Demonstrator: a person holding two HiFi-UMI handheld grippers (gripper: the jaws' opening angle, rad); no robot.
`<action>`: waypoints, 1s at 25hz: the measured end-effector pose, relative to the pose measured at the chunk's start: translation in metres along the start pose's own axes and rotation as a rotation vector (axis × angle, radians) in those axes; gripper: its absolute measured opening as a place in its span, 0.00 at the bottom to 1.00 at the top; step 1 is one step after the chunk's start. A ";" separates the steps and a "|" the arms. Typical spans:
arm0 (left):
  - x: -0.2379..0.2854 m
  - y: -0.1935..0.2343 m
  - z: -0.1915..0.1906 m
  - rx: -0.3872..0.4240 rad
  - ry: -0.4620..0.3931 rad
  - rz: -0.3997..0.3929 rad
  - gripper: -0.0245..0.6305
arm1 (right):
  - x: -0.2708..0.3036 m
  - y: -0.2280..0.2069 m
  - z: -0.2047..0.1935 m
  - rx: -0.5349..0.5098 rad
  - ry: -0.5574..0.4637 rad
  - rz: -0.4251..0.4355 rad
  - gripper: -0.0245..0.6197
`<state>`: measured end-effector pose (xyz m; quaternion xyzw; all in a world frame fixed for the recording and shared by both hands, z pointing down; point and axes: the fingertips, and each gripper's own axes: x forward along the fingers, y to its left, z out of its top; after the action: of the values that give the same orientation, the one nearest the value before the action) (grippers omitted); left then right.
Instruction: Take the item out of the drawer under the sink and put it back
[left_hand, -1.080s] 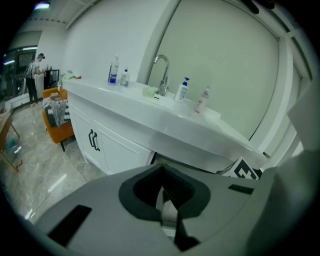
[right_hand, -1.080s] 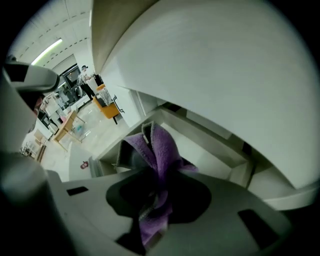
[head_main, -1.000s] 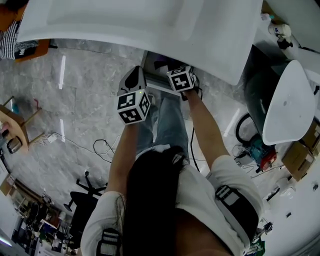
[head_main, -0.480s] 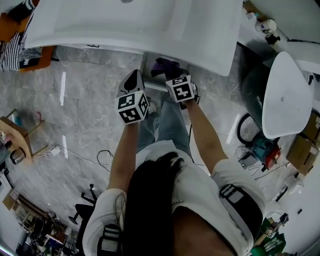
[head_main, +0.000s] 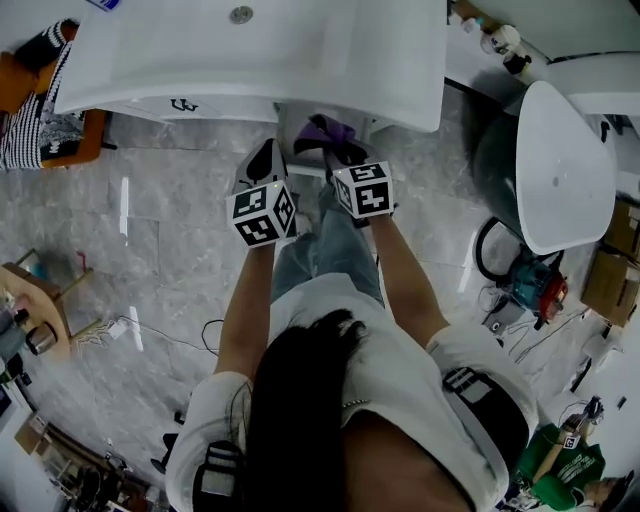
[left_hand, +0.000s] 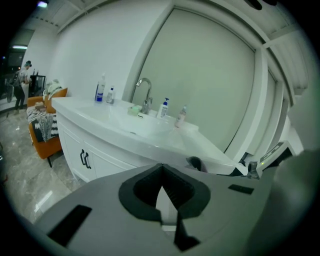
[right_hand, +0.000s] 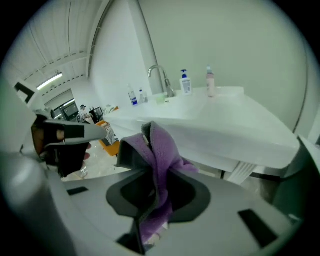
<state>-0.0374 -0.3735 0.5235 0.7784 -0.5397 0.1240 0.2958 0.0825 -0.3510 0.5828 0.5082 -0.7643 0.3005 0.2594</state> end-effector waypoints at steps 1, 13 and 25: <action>-0.005 -0.002 0.002 0.007 -0.006 -0.013 0.04 | -0.007 0.004 0.005 0.012 -0.024 -0.009 0.19; -0.053 -0.012 0.014 0.064 -0.024 -0.086 0.04 | -0.071 0.038 0.049 0.052 -0.209 -0.075 0.19; -0.077 -0.049 0.039 0.085 -0.082 -0.169 0.04 | -0.150 0.054 0.087 0.014 -0.421 -0.123 0.19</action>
<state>-0.0279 -0.3256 0.4372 0.8374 -0.4779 0.0895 0.2497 0.0768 -0.3049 0.4075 0.6070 -0.7671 0.1767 0.1085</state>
